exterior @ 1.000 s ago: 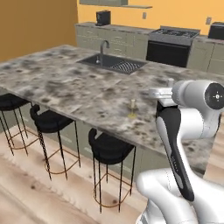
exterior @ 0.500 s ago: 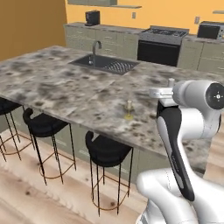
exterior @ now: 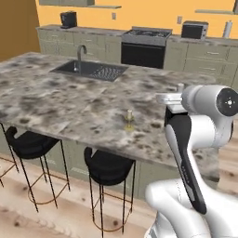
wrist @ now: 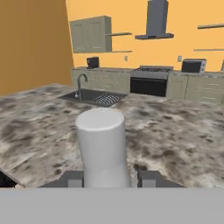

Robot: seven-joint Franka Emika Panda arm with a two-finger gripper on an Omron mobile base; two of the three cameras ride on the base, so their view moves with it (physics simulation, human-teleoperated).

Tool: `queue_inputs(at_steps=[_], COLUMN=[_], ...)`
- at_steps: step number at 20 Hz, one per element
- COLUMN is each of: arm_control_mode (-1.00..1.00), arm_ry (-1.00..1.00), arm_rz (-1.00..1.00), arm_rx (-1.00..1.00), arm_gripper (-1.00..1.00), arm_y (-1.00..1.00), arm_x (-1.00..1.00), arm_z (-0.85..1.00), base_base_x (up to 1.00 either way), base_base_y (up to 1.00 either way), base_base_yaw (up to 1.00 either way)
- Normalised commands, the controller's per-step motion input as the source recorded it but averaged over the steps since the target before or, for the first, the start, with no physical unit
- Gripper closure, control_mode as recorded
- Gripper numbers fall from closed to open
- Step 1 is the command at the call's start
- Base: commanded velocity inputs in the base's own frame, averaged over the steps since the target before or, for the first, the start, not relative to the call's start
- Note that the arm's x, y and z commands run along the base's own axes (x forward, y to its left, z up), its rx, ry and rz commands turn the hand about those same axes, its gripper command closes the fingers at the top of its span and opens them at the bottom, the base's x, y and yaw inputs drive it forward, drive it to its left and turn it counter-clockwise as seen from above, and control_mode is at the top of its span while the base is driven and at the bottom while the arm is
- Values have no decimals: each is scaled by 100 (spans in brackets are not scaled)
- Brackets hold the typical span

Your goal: Get the candle and the liquor from the cabinet and move them to the dining counter.

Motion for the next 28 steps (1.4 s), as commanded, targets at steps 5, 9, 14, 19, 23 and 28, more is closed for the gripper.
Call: queue_inputs(at_steps=[5, 9, 14, 19, 23, 28], arm_control_mode=[100, 100, 100, 100, 100, 100], arm_ry=[0, 0, 0, 0, 0, 0], arm_rz=[0, 0, 0, 0, 0, 0], arm_rx=[0, 0, 0, 0, 0, 0], arm_gripper=[100, 100, 100, 100, 100, 100], arm_y=[0, 0, 0, 0, 0, 0], arm_x=[0, 0, 0, 0, 0, 0], arm_z=[0, 0, 0, 0, 0, 0], base_base_x=[16, 49, 53, 50, 21, 1], base_base_y=[47, 29, -1, -6, 0, 0], base_base_yaw=[-38, -12, 0, 2, 0, 0])
